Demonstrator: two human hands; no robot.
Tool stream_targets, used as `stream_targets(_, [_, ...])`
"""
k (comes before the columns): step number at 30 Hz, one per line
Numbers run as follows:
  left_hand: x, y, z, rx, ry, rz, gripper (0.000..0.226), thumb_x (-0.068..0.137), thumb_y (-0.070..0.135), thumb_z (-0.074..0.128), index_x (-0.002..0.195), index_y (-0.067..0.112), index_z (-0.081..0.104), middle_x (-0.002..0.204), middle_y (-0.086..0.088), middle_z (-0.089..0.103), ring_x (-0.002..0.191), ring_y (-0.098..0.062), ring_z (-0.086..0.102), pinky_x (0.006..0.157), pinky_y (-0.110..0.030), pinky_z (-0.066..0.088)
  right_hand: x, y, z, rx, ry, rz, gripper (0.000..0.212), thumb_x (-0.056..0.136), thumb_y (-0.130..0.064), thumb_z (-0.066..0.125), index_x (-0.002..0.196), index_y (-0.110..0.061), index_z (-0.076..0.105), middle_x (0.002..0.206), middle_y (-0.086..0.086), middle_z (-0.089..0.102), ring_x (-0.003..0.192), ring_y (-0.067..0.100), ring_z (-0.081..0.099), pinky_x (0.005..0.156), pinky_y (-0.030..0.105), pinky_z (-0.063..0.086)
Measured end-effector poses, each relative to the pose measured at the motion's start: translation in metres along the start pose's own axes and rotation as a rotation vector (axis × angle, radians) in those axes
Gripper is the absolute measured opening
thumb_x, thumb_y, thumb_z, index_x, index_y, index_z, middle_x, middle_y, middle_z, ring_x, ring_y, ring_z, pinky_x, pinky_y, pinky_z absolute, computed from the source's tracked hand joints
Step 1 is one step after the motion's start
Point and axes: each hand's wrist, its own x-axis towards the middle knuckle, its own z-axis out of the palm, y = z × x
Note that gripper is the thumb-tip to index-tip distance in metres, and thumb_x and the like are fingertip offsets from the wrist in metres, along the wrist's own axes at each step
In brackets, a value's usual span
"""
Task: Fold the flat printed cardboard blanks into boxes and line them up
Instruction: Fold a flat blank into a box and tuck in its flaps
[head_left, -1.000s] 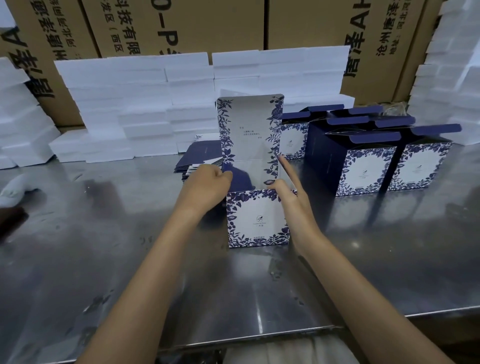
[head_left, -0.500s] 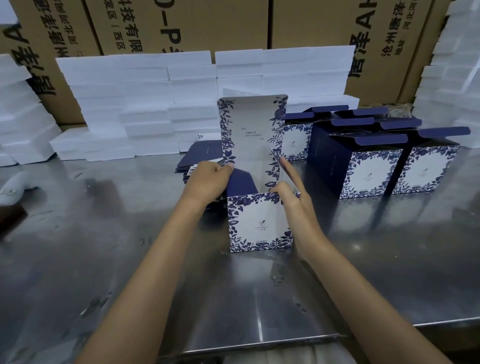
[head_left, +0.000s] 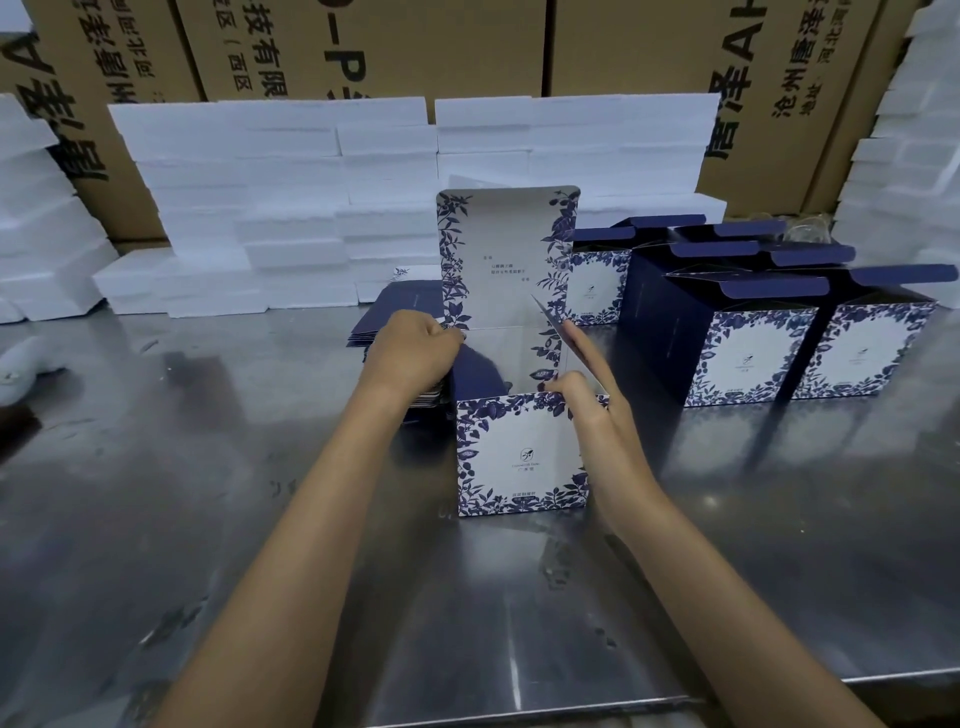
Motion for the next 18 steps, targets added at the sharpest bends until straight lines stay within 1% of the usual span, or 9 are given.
stream_targets(2, [-0.006,0.005,0.002,-0.092,0.159,0.090,0.038,0.088,0.017,0.063,0.057,0.018,0.041,0.060,0.003,0.045,0.059,-0.015,0.042,0.058,-0.027,0.034,0.001,0.001,0.000,0.021,-0.021,0.018,0.051,0.097,-0.023,0.055,0.135,-0.058,0.053,0.124,-0.036,0.063,0.115,-0.011,0.060,0.093,0.019,0.051])
stream_targets(4, [-0.013,0.015,0.005,-0.249,0.210,0.186,0.031,0.084,0.025,0.071,0.062,0.021,0.050,0.078,0.003,0.056,0.078,-0.012,0.052,0.069,-0.025,0.039,0.001,-0.001,0.000,-0.010,-0.049,0.055,0.050,0.092,-0.035,0.060,0.131,-0.065,0.051,0.134,-0.028,0.061,0.126,-0.001,0.056,0.109,0.037,0.045])
stream_targets(7, [-0.022,0.026,0.011,-0.333,-0.001,0.141,0.035,0.074,0.059,0.078,0.085,0.030,0.061,0.116,0.005,0.053,0.104,0.000,0.053,0.079,-0.019,0.038,0.000,-0.005,-0.005,-0.092,-0.120,0.112,0.062,0.075,-0.066,0.070,0.129,-0.075,0.043,0.133,-0.040,0.053,0.126,-0.011,0.047,0.106,0.031,0.041])
stream_targets(9, [-0.020,0.026,0.011,-0.279,-0.085,0.106,0.042,0.072,0.064,0.078,0.093,0.032,0.062,0.123,0.006,0.049,0.103,0.006,0.050,0.075,-0.017,0.037,0.002,-0.011,-0.015,-0.097,-0.236,0.165,0.076,0.064,-0.084,0.072,0.132,-0.077,0.038,0.126,-0.047,0.051,0.119,-0.021,0.044,0.095,0.024,0.040])
stream_targets(12, [-0.018,0.019,0.009,-0.240,-0.162,0.069,0.037,0.077,0.048,0.082,0.098,0.025,0.062,0.117,0.002,0.060,0.087,0.000,0.059,0.063,-0.013,0.043,0.010,-0.018,-0.036,-0.043,-0.293,0.257,0.080,0.063,-0.089,0.069,0.136,-0.060,0.051,0.138,-0.027,0.058,0.131,0.002,0.054,0.112,0.044,0.040])
stream_targets(13, [-0.018,0.015,0.010,-0.221,-0.195,0.050,0.036,0.078,0.042,0.082,0.100,0.022,0.062,0.115,0.000,0.063,0.082,-0.004,0.061,0.060,-0.014,0.044,0.013,-0.023,-0.041,-0.110,-0.258,0.233,0.077,0.065,-0.089,0.066,0.131,-0.052,0.059,0.131,-0.027,0.063,0.125,0.002,0.059,0.110,0.042,0.044])
stream_targets(15, [-0.020,0.010,0.013,-0.210,-0.234,0.014,0.037,0.078,0.039,0.084,0.102,0.020,0.064,0.112,0.000,0.065,0.083,-0.008,0.062,0.063,-0.020,0.044,0.019,-0.033,-0.049,-0.314,-0.193,0.146,0.057,0.073,-0.082,0.064,0.102,-0.033,0.069,0.086,-0.028,0.070,0.086,-0.004,0.068,0.081,0.027,0.056])
stream_targets(16, [-0.021,0.009,0.014,-0.224,-0.239,0.006,0.038,0.077,0.039,0.084,0.103,0.020,0.065,0.112,0.001,0.066,0.085,-0.009,0.062,0.064,-0.020,0.044,0.022,-0.039,-0.051,-0.397,-0.209,0.144,0.052,0.079,-0.074,0.065,0.088,-0.023,0.065,0.066,-0.019,0.065,0.067,0.002,0.066,0.068,0.025,0.054])
stream_targets(18, [-0.021,0.010,0.014,-0.240,-0.242,0.001,0.037,0.077,0.036,0.085,0.103,0.020,0.065,0.112,0.002,0.065,0.085,-0.008,0.063,0.062,-0.018,0.044,0.026,-0.049,-0.053,-0.512,-0.325,0.193,0.046,0.089,-0.058,0.065,0.074,-0.015,0.056,0.051,-0.007,0.052,0.051,0.012,0.055,0.056,0.026,0.046])
